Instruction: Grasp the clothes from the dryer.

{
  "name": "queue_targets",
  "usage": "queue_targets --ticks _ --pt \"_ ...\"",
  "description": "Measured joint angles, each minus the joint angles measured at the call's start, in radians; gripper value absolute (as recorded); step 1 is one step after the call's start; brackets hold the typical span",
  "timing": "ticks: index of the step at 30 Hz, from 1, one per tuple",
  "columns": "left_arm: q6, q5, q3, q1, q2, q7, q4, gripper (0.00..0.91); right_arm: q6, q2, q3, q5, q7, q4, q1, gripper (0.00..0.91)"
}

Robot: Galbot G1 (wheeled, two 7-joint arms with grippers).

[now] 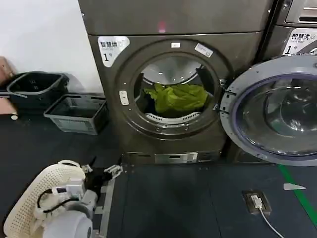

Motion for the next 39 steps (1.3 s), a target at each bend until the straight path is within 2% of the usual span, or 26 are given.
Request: queue_targets --ticks 39 --pt "0.0 -0.005 -0.005 -0.001 0.001 0.005 -0.014 0.907 0.005 -0.019 0.018 0.005 0.008 -0.029 -0.008 0.907"
